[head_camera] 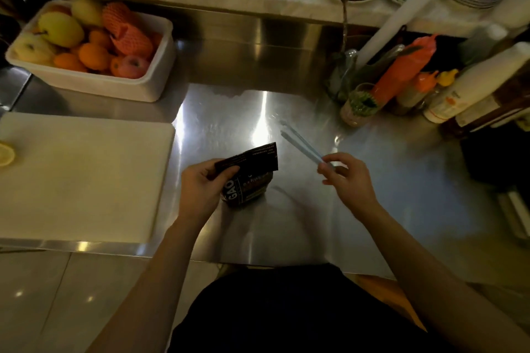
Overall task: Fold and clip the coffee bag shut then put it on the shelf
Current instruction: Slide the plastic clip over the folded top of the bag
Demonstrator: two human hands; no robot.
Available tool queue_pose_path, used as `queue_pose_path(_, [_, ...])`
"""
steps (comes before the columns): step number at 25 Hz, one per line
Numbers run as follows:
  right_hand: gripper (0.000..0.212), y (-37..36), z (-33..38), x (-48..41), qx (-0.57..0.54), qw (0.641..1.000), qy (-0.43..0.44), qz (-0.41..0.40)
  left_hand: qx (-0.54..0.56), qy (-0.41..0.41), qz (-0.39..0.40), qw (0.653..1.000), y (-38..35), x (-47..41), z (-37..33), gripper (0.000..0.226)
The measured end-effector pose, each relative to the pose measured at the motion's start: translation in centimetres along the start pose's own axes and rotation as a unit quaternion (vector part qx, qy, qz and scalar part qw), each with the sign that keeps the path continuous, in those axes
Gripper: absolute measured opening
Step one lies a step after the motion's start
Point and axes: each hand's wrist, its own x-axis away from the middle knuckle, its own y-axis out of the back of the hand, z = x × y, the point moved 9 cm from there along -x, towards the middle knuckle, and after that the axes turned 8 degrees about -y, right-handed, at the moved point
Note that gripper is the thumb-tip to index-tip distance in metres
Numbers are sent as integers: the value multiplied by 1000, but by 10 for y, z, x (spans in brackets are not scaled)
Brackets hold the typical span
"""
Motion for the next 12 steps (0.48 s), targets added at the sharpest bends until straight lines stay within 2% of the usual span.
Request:
queue_pose_path(5, [11,42,16,-10,28,995,86,51,-42,-2,43,998,-56,-8,-7,15])
queue_pose_path(8, [15,41,23,-15,62,984,137,92,-66,-13,56,996,-73,-7,-7,16])
queue_pose_path(12, [14,26,33,-22,74,974,162,141,-76,-13,39,996,-75,-7,-4,15])
